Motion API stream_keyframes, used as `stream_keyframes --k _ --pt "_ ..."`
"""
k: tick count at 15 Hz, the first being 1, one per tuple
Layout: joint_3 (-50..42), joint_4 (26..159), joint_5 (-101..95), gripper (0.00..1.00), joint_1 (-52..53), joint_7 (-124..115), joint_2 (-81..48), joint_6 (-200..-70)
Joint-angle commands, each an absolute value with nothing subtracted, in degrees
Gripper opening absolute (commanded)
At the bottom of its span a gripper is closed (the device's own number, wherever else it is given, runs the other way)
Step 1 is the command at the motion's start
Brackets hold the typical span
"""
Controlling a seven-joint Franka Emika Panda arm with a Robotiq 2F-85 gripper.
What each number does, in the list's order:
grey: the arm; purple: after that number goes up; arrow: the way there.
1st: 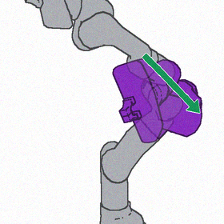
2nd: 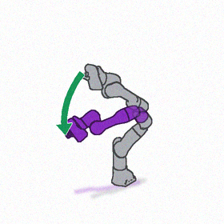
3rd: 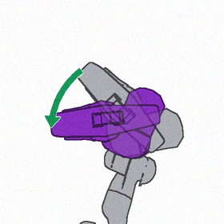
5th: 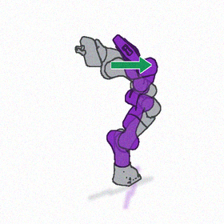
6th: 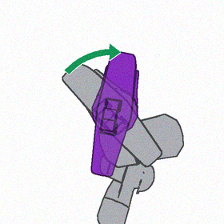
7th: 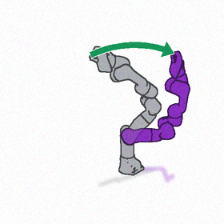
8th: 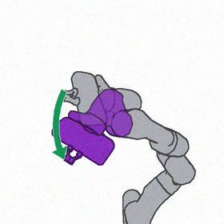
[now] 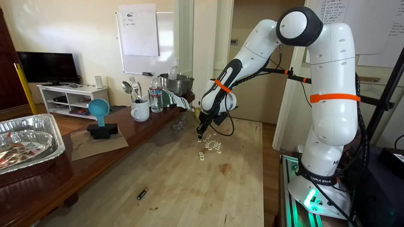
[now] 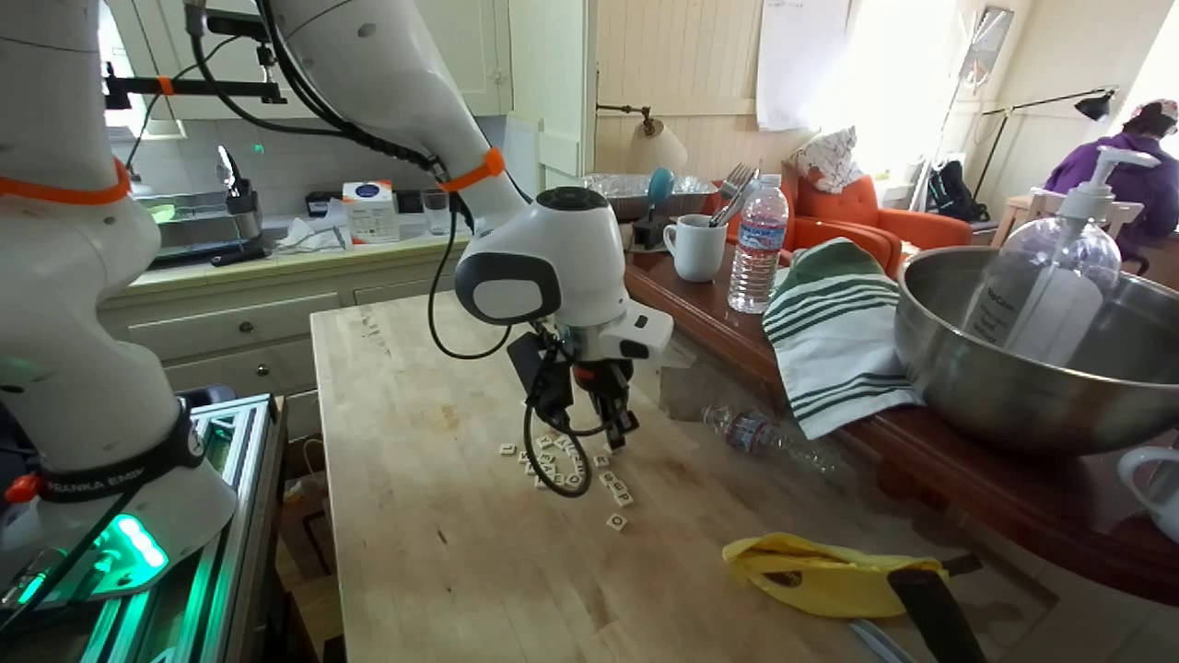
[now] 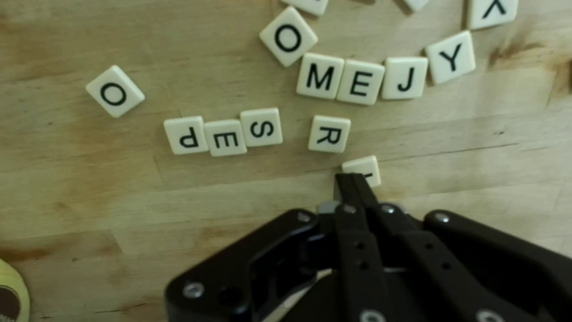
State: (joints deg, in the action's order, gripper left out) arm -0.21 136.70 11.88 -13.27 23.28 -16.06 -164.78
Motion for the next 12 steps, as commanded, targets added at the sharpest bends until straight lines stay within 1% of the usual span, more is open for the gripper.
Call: stream_keyframes --k 1,12 --pt "-0.6 137.9 7.7 0.0 -13.6 23.8 -16.0 -165.7" --pt "-1.2 139.4 1.0 0.0 -14.3 26.2 -16.1 -166.7"
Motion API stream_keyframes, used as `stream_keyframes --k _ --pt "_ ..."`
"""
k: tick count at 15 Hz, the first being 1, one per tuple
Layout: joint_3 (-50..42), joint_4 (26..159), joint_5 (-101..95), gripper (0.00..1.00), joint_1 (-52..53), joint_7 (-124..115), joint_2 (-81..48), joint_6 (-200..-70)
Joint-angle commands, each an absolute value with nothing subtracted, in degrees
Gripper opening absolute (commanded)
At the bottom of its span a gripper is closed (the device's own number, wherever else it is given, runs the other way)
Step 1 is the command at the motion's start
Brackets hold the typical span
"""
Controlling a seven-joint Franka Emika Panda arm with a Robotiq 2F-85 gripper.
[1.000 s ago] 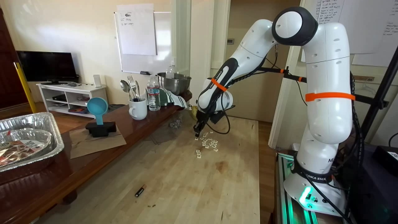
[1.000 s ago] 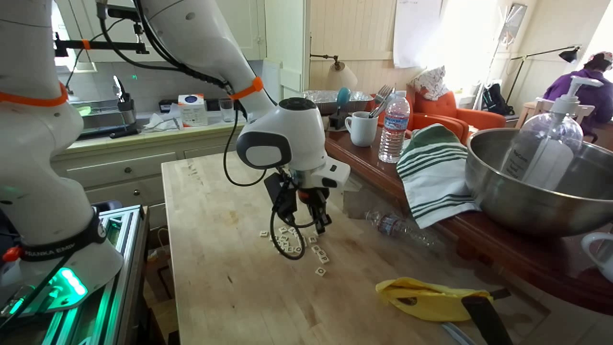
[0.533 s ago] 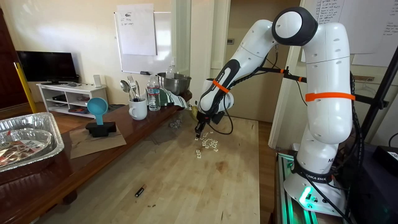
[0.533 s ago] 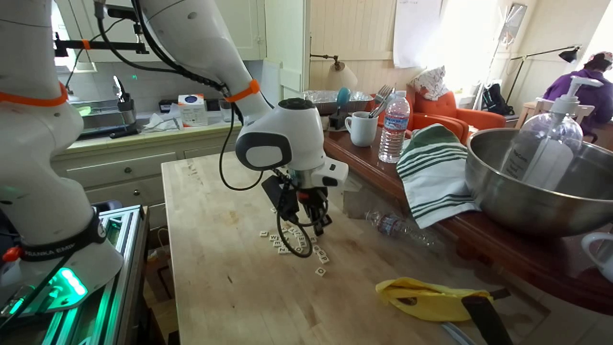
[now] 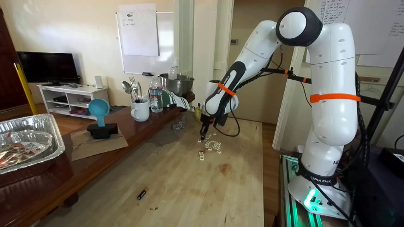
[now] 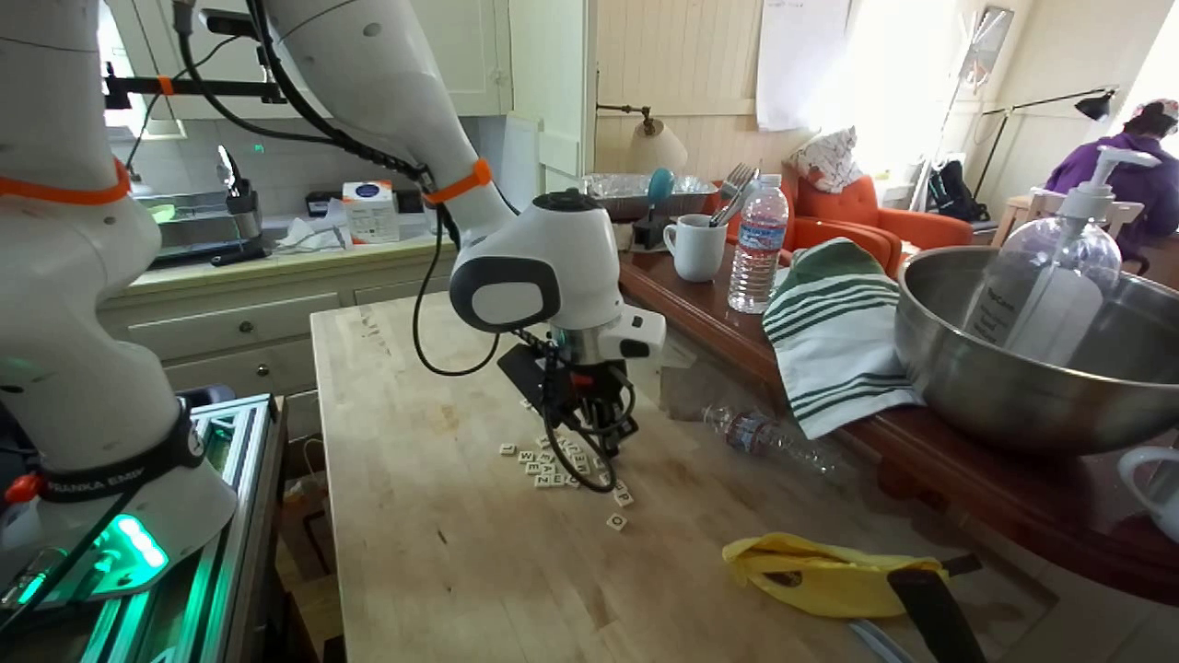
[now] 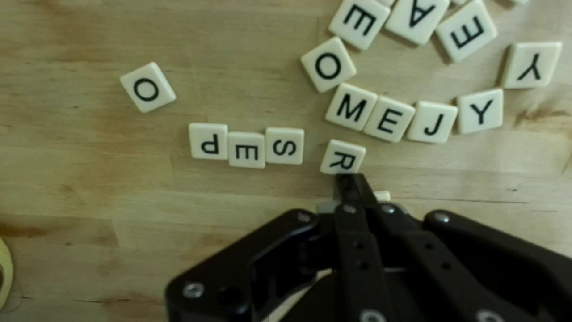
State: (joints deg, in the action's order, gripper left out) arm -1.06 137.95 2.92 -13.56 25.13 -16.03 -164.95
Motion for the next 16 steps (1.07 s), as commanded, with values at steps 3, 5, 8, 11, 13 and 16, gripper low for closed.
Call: stream_keyframes --k 3,5,8,11,13,16 --pt "0.1 139.7 3.1 0.0 -15.7 27.4 -15.6 -167.1" --pt "0.3 140.2 3.2 0.0 -16.3 27.9 -14.8 -167.6" --pt "1.0 141.2 3.4 0.0 -17.7 29.4 -13.8 -168.6" --pt "2.0 141.8 3.8 0.0 -19.0 31.0 -13.3 -169.0" --pt "2.5 142.1 3.9 0.0 -19.5 32.4 -13.2 -168.6" --pt "2.5 142.0 3.3 0.0 -19.4 33.3 -13.7 -168.8"
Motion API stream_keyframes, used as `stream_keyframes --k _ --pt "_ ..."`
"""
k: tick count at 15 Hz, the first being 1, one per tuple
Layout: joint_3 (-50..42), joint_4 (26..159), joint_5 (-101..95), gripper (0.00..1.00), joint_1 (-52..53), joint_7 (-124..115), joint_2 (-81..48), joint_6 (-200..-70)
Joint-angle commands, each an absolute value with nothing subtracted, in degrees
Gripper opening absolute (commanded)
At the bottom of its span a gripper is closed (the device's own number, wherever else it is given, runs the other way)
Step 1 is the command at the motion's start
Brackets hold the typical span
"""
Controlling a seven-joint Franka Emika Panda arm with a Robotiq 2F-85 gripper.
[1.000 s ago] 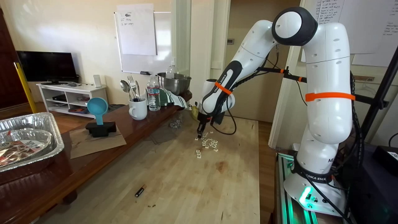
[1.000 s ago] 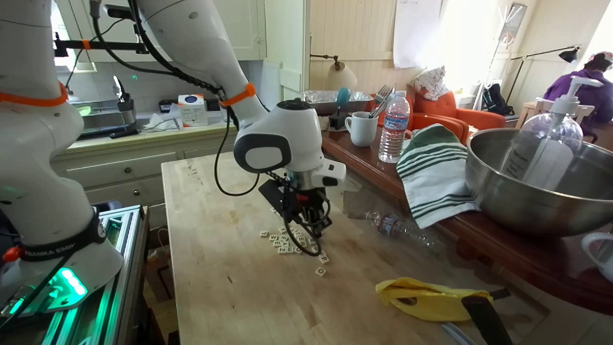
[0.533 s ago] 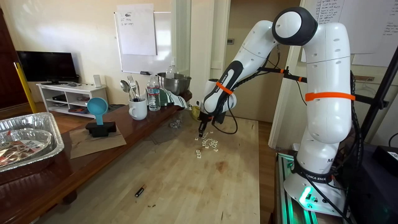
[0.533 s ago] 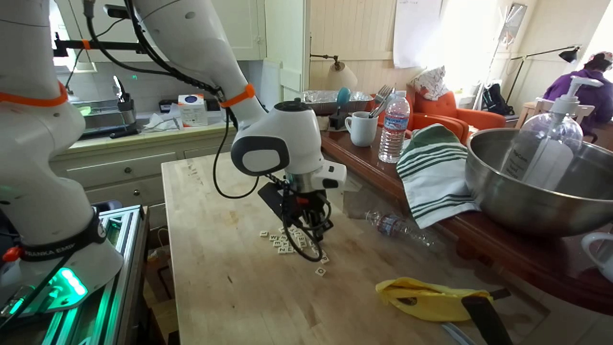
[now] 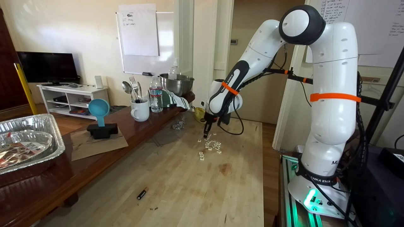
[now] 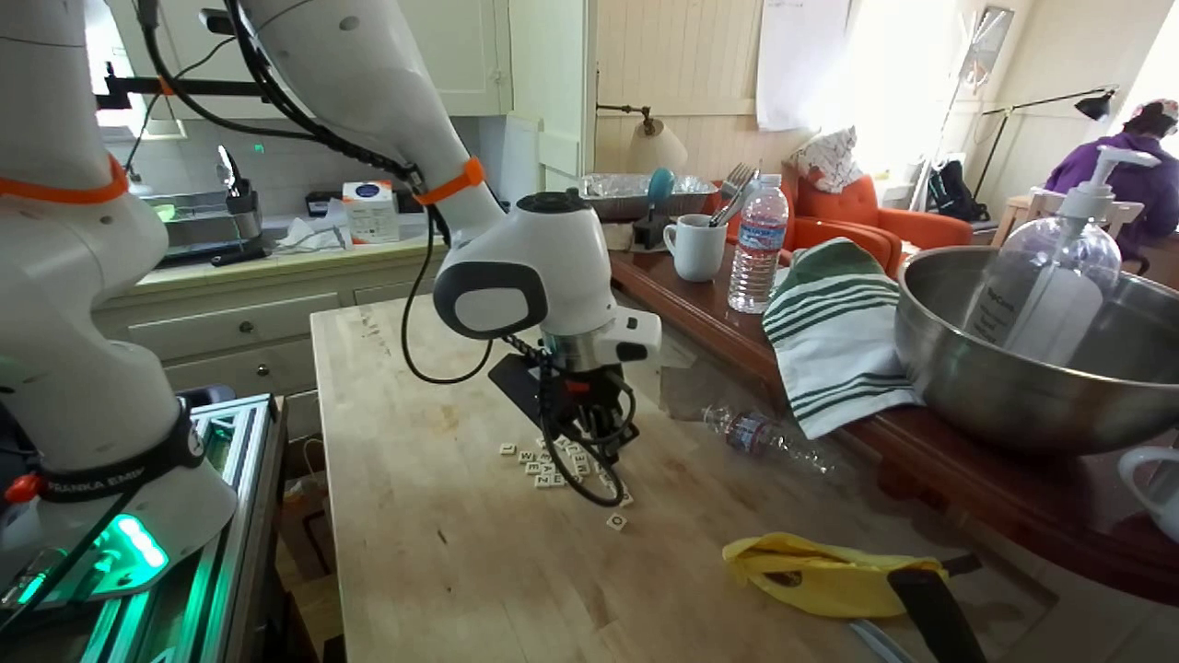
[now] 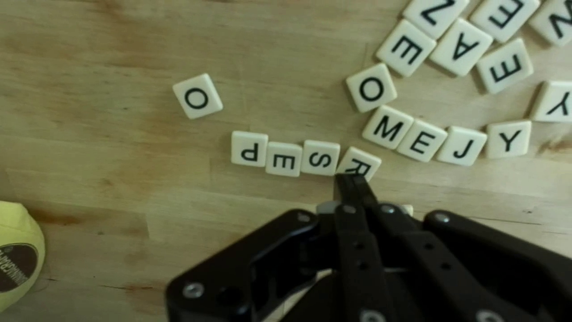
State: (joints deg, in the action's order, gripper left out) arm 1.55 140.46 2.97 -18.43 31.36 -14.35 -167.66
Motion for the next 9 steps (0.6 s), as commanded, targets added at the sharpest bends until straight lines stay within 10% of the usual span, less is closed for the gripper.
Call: stream_keyframes --k 1,9 --pt "2.7 142.0 3.5 0.0 -19.4 33.8 -13.9 -168.7" --pt "4.4 140.6 6.3 0.0 -19.3 32.1 -16.5 -170.1"
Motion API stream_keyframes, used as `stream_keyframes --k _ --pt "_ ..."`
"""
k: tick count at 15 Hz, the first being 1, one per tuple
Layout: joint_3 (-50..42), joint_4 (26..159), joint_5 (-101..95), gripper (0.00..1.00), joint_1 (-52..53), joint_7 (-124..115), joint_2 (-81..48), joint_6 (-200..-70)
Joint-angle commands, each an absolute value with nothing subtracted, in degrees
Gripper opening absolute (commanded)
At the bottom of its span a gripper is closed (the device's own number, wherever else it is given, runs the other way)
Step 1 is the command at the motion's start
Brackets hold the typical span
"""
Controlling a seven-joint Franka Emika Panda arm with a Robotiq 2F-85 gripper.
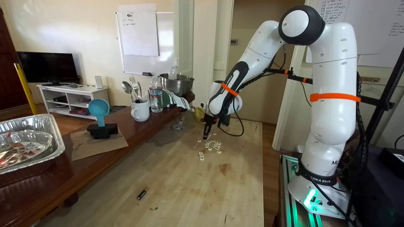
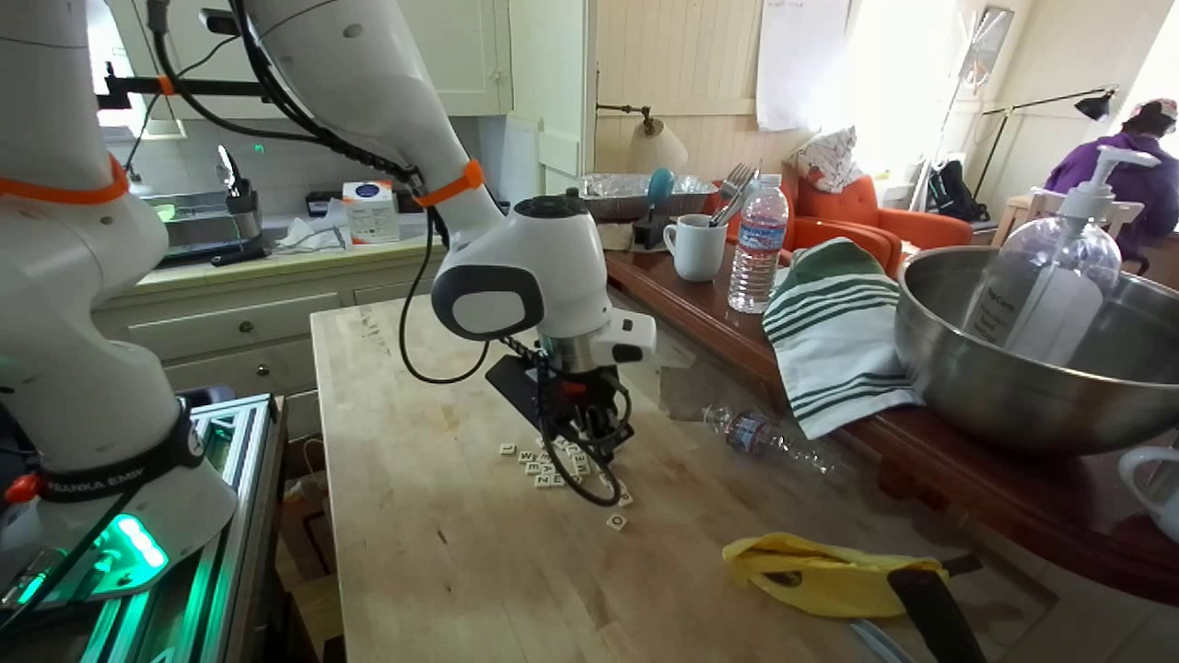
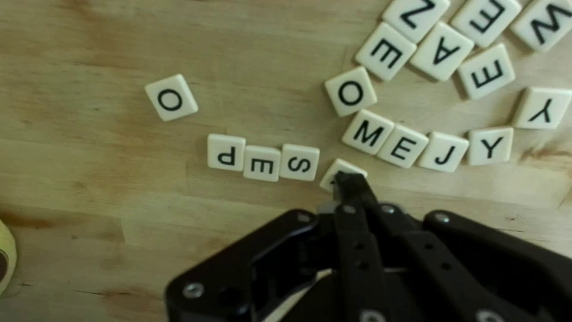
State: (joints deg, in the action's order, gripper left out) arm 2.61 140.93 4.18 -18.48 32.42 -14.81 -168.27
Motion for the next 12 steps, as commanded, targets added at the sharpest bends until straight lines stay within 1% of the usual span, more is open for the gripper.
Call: stream_keyframes --k 1,8,12 --pt "5.2 140.6 7.2 0.0 -19.4 32.1 -16.4 -170.0" --pt "10.0 141.3 14.0 0.0 -18.8 29.7 -15.3 -166.1" --pt "8.4 141.9 16.2 0.0 -17.1 22.6 -13.9 -162.3"
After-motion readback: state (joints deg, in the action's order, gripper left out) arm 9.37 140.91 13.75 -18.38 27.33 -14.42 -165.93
